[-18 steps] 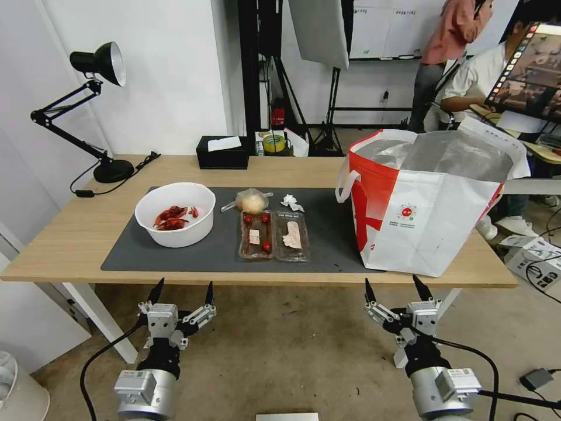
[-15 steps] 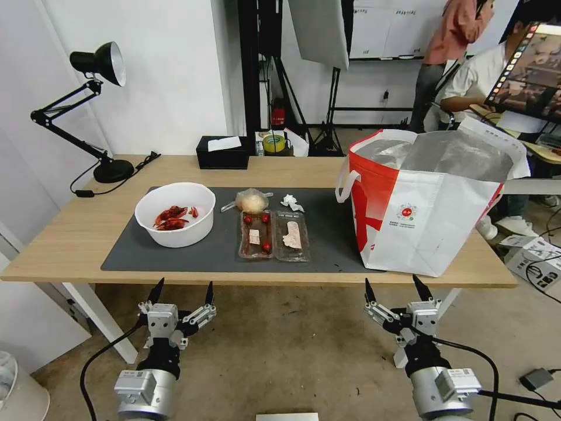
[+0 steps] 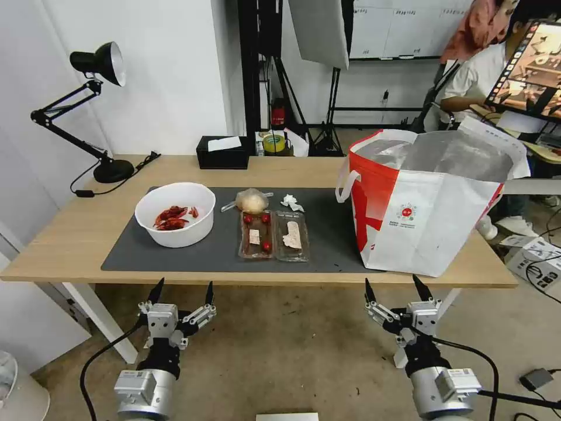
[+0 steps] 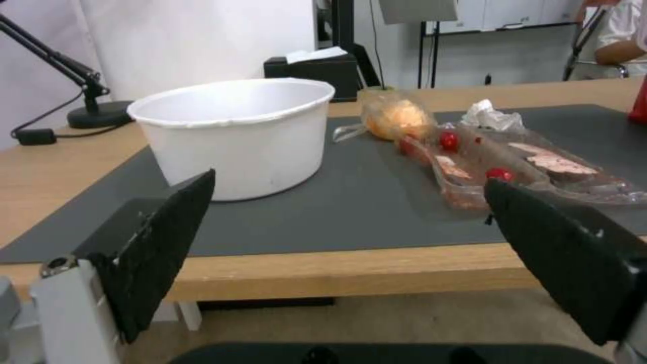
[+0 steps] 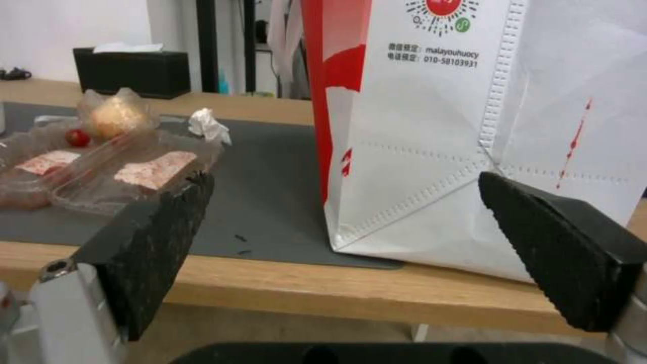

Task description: Pick up the trash from the table and place it into the takeout bag.

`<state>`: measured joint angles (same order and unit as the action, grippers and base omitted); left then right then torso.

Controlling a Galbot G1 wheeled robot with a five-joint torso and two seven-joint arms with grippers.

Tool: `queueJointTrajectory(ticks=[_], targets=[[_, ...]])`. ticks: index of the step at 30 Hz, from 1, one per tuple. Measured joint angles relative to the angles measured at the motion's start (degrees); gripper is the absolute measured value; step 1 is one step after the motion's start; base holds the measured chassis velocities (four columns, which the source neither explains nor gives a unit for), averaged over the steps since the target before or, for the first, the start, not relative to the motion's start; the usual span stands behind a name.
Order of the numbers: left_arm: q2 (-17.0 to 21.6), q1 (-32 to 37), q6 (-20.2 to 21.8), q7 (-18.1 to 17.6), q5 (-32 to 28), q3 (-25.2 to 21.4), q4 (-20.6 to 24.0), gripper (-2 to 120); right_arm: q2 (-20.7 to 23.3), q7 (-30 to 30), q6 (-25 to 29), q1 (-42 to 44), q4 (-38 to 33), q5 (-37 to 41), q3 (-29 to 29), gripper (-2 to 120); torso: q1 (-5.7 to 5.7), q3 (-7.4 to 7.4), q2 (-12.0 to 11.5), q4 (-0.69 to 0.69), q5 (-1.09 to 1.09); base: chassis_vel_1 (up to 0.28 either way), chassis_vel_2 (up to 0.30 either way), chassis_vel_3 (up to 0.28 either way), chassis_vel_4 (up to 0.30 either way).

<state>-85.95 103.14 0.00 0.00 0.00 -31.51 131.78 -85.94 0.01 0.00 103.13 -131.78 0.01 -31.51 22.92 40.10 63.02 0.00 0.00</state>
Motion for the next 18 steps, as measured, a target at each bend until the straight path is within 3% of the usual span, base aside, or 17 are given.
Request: queueJointTrajectory(ticks=[13, 18], targets=[[0.21, -0.39, 0.17, -0.35, -0.64, 0.02, 0.03, 100, 0.18, 0.00, -0.09, -0.09, 0.00, 0.16, -0.01, 100, 0.00, 0.00, 0.00, 0.00, 0.00, 0.000, 0.000, 0.000, 0.000], [3.38, -6.11, 2.92, -5.98, -8.52, 0.00, 1.51, 100, 5.51, 0.91, -4.61, -3.73, -0.14, 5.31, -0.90, 100, 0.00, 0.00, 0.00, 0.00, 0.00, 0.000, 0.000, 0.000, 0.000]])
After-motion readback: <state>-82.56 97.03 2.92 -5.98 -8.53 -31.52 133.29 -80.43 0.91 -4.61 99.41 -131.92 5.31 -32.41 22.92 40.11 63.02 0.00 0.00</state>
